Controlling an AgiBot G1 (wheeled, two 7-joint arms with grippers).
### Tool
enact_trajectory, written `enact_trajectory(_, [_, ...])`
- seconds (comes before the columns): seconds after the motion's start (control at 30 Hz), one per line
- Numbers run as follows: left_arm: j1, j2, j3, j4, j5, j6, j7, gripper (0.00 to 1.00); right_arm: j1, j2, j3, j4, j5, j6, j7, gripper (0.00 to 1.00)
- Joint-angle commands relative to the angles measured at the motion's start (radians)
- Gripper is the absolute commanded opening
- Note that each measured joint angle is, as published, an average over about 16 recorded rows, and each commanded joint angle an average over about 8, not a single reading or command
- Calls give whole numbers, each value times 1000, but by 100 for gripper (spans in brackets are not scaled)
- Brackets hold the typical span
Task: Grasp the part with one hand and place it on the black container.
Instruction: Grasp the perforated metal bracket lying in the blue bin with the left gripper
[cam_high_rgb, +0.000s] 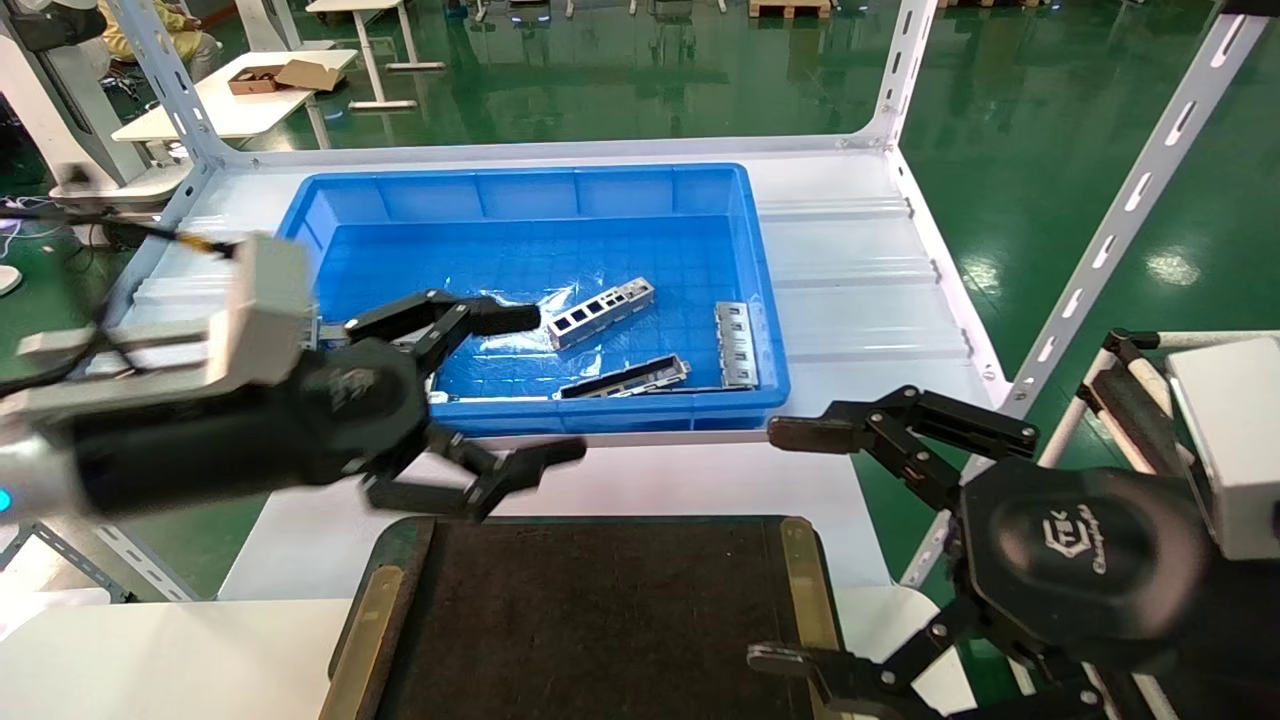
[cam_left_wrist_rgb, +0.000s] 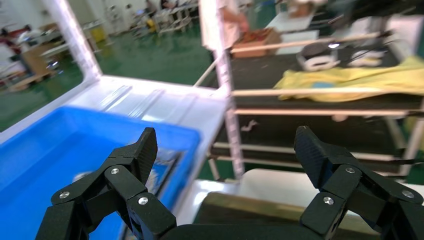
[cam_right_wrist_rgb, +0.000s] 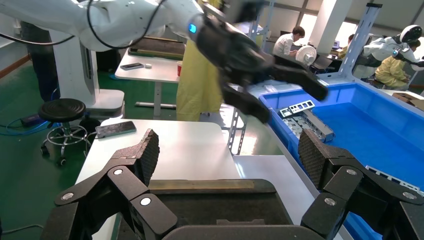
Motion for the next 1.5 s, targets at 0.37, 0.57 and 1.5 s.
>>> enact_trajectory(0.37, [-176, 199, 70, 365, 162, -123, 106, 100, 0, 0, 0, 0, 0, 0, 0, 100])
enact_trajectory(0.57, [-249, 302, 96, 555, 216, -196, 169, 100, 0, 0, -1, 0, 0, 0, 0, 100])
enact_trajectory(1.5, [-362, 549, 106, 1001, 248, -545, 343, 0, 0, 1, -2, 0, 1, 1, -1, 0])
